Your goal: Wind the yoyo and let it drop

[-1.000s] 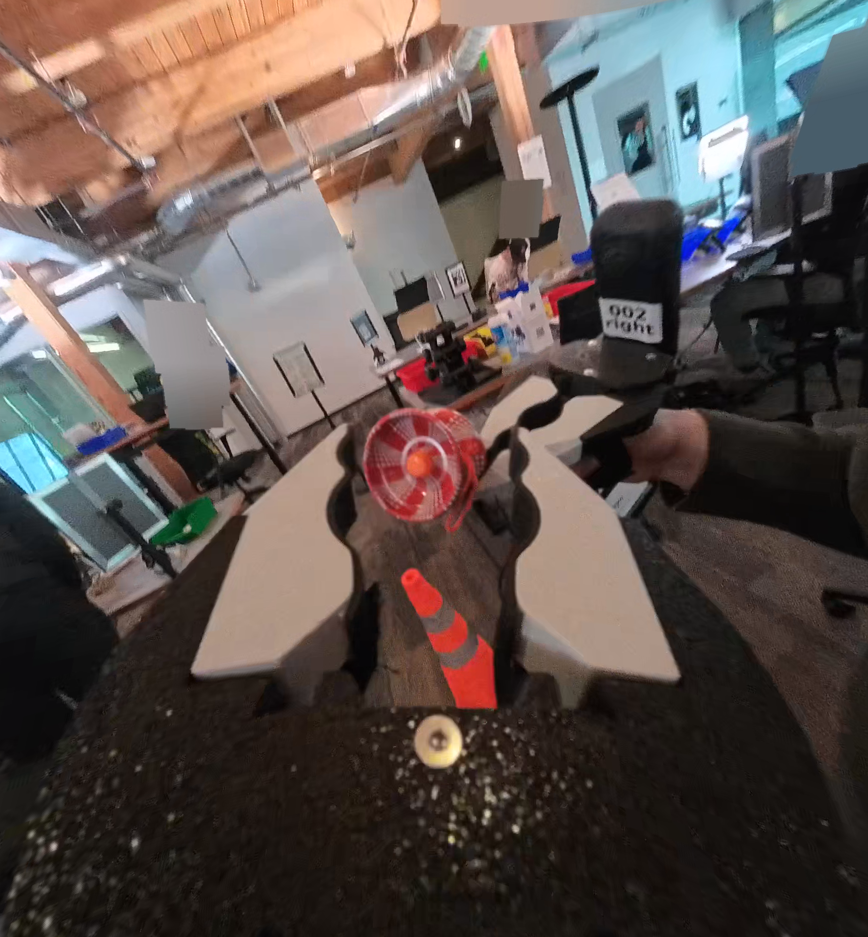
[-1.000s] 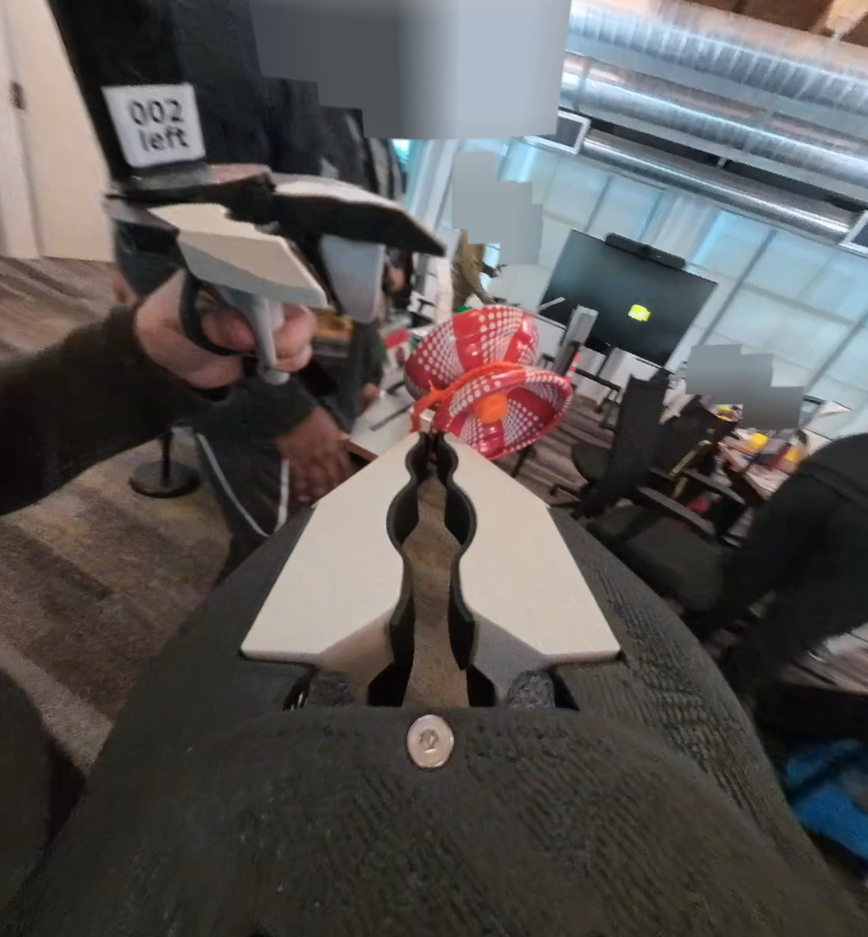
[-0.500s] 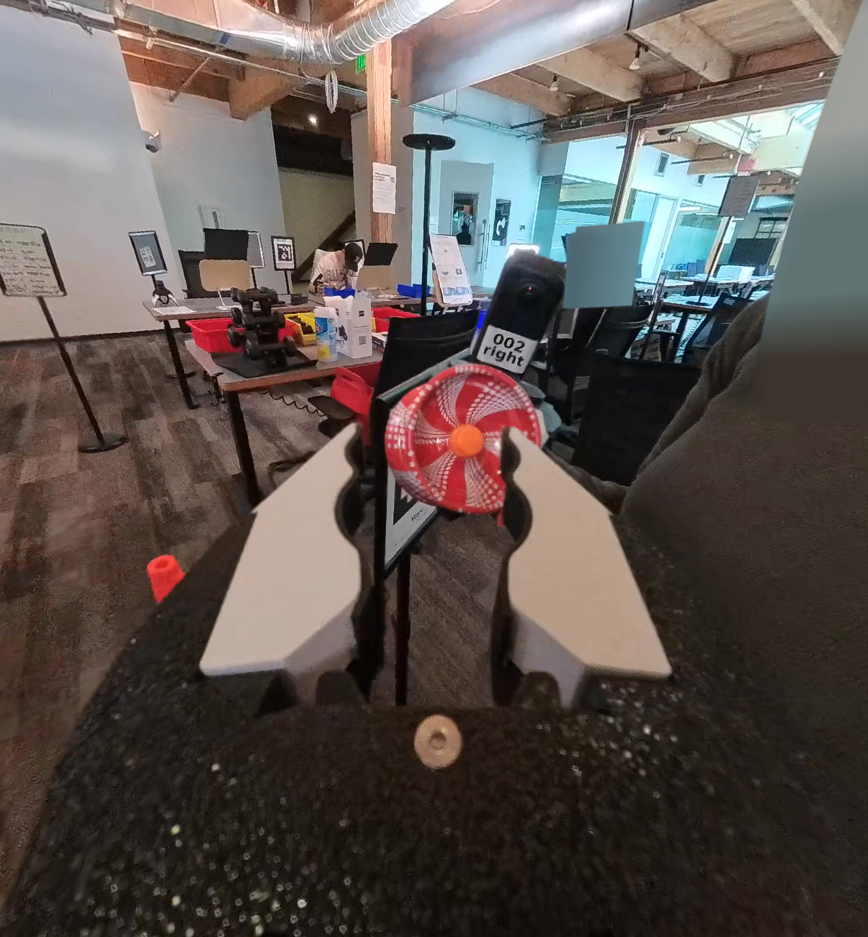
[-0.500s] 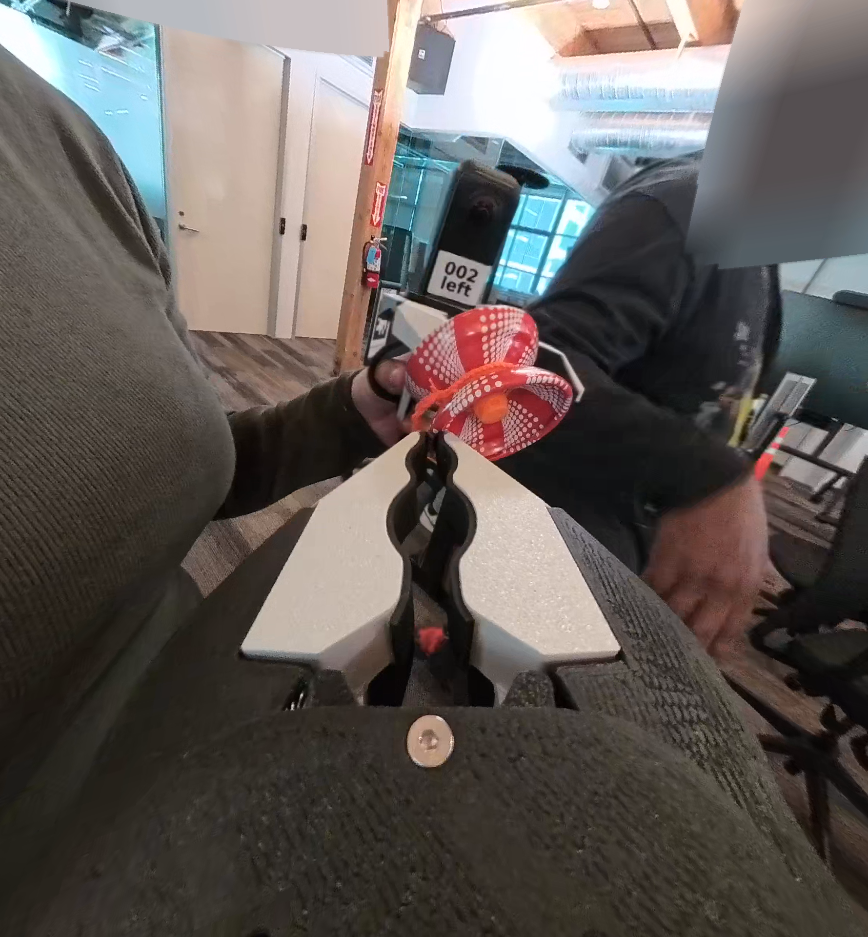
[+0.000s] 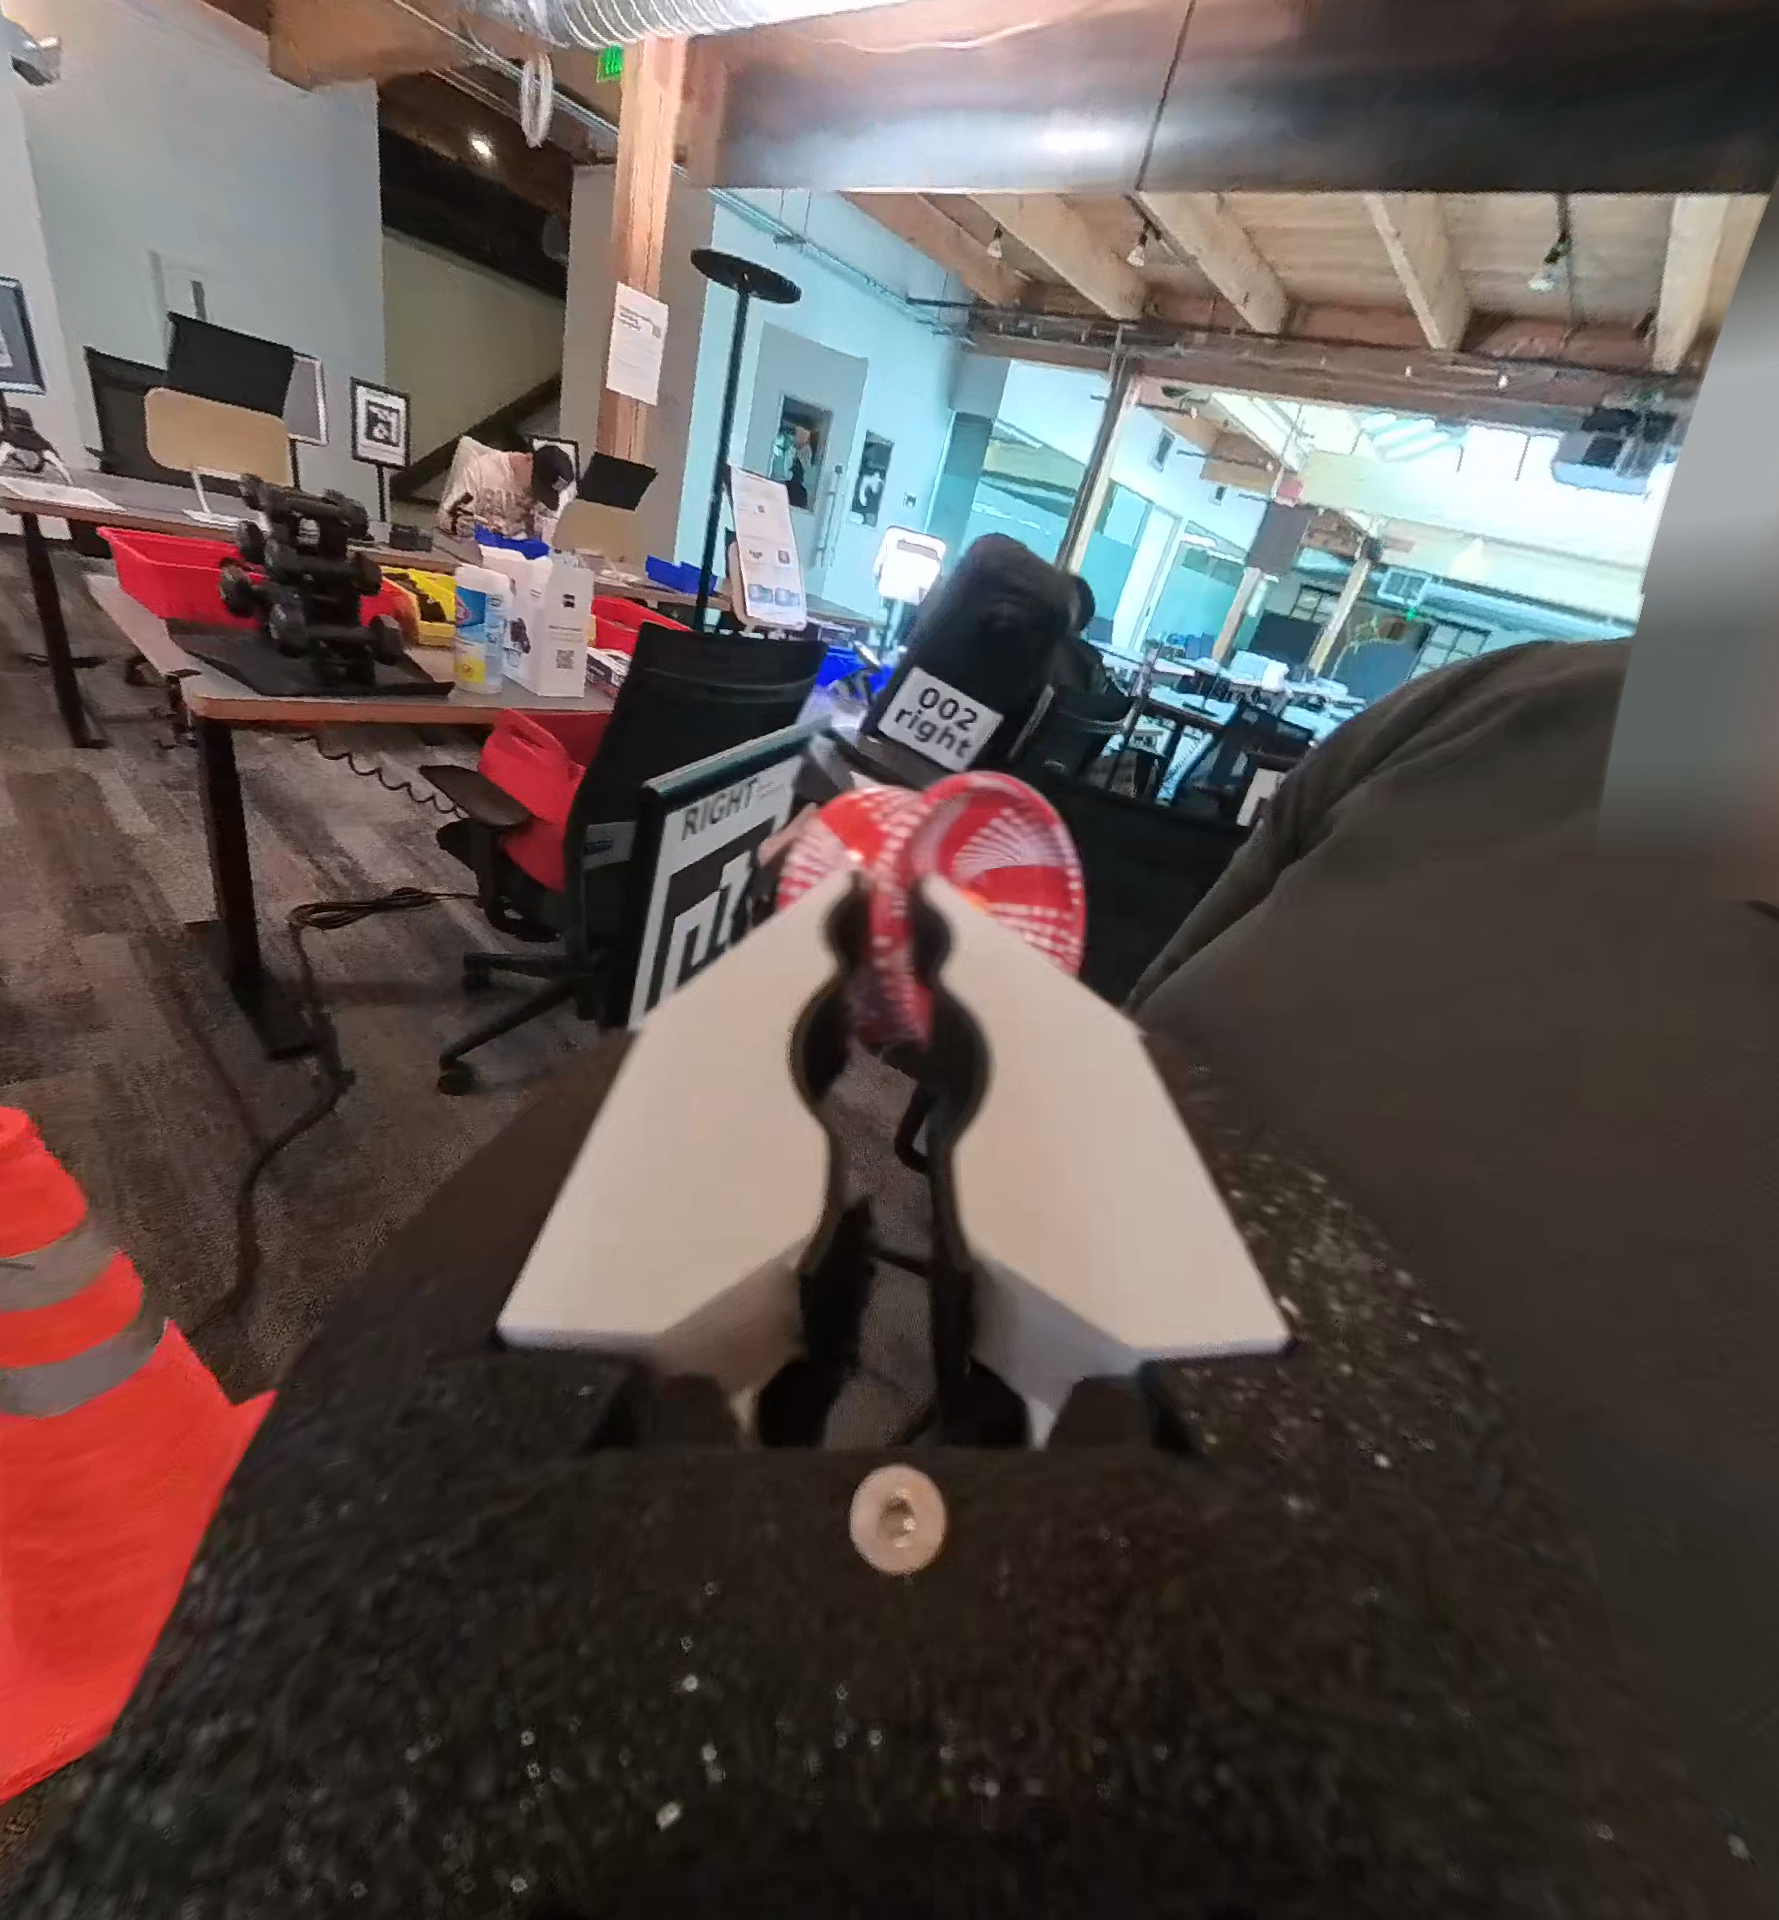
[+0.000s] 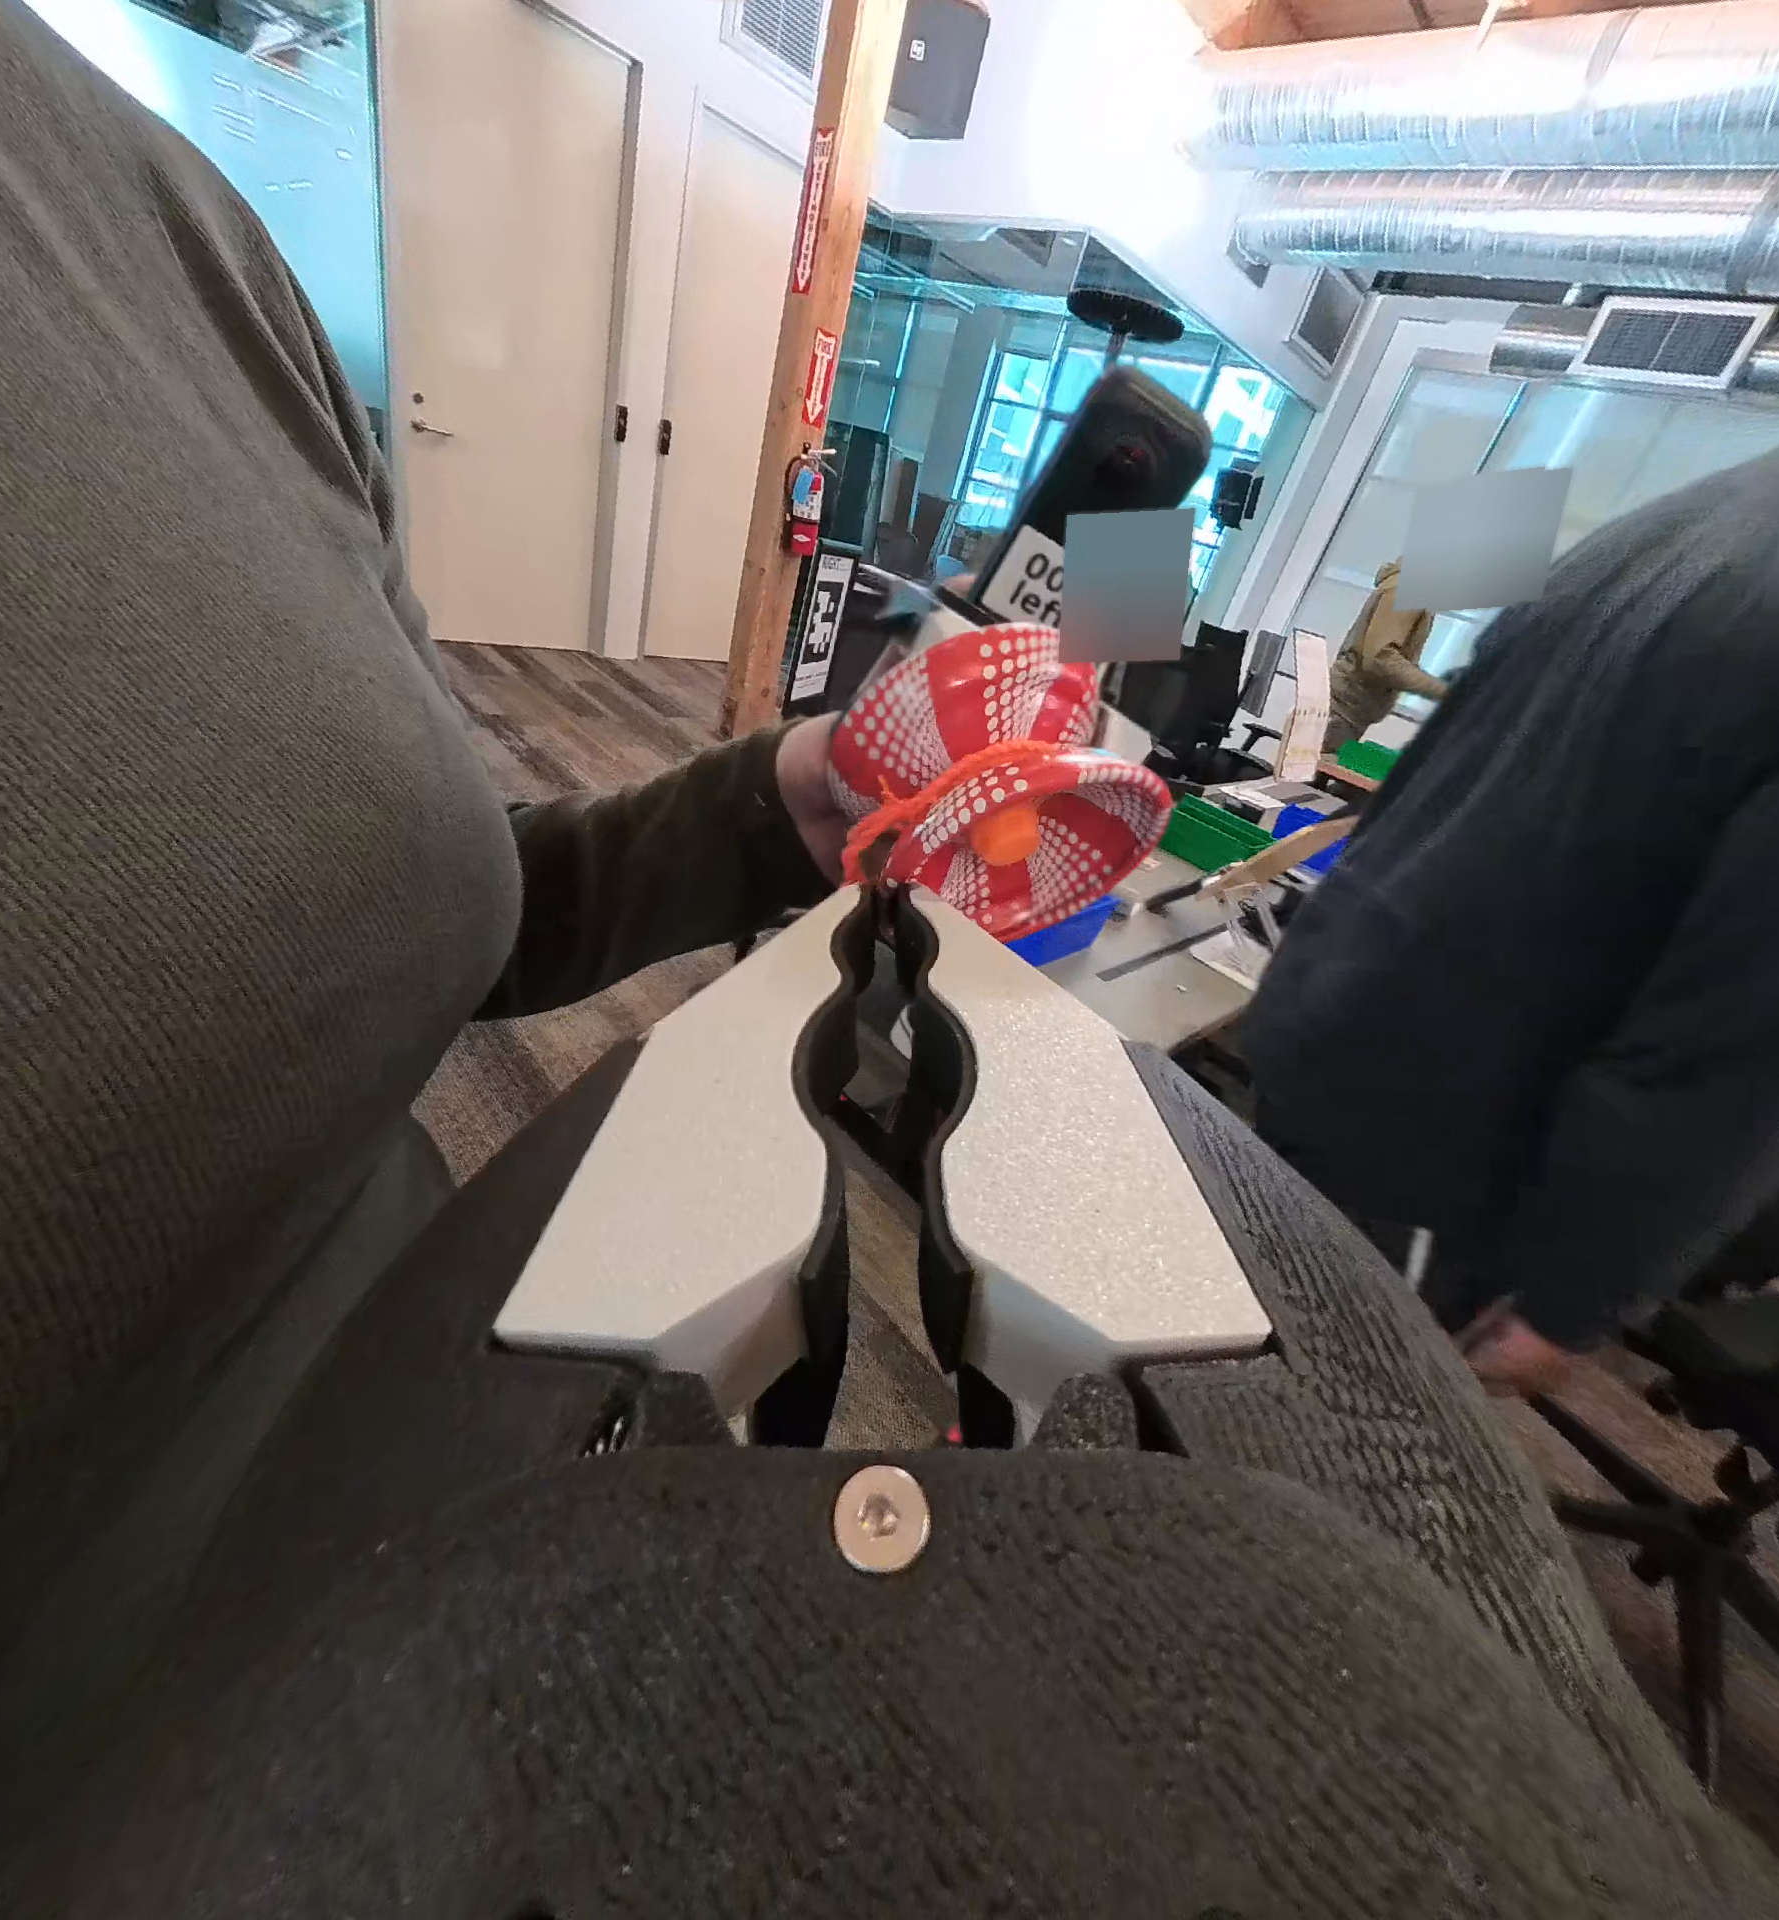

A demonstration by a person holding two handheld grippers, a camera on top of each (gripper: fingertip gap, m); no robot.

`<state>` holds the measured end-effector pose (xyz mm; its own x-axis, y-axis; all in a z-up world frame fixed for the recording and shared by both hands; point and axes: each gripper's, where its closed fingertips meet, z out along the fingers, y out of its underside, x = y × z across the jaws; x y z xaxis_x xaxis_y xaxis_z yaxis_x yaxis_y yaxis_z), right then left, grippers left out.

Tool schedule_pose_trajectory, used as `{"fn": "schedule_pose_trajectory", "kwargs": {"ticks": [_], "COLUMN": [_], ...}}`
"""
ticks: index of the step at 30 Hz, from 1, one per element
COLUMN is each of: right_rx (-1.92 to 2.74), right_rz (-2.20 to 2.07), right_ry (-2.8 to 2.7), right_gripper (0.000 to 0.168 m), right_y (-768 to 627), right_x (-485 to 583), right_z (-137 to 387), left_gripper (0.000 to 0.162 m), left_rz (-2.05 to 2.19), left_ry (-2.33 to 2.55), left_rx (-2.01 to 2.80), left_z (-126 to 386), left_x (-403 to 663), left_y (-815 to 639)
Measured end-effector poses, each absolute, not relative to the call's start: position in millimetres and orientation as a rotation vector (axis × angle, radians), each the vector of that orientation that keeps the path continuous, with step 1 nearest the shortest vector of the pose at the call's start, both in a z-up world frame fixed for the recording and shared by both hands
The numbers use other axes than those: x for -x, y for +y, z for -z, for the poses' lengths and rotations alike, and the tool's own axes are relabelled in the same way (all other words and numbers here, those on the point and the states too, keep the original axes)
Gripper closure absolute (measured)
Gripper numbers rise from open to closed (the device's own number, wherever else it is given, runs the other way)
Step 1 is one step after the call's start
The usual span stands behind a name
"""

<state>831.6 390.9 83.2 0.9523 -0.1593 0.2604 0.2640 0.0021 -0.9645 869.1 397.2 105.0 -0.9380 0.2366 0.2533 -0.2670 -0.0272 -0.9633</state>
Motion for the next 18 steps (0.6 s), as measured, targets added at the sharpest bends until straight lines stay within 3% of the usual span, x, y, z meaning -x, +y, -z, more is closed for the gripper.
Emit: {"fn": "schedule_pose_trajectory", "kwargs": {"ticks": [1, 10, 18], "right_rx": [1.534, 1.579, 1.447], "right_rz": [0.328, 0.336, 0.540], "right_ry": [-0.089, -0.088, 0.121], "right_gripper": [0.168, 0.168, 0.163], "right_y": [390.8, 396.1, 395.4], "right_x": [-830.6, -834.3, -877.6], "right_z": [-83.4, -76.9, -105.0], "left_gripper": [0.161, 0.159, 0.160], "left_rz": [-2.041, -2.044, -2.486], "left_ry": [-1.911, -2.019, -1.973], "left_rx": [-0.049, -0.007, -0.086], "left_z": [-104.5, -96.7, -128.7], "left_x": [-872.8, -874.0, -900.5], "left_y": [397.8, 395.8, 406.0]}}
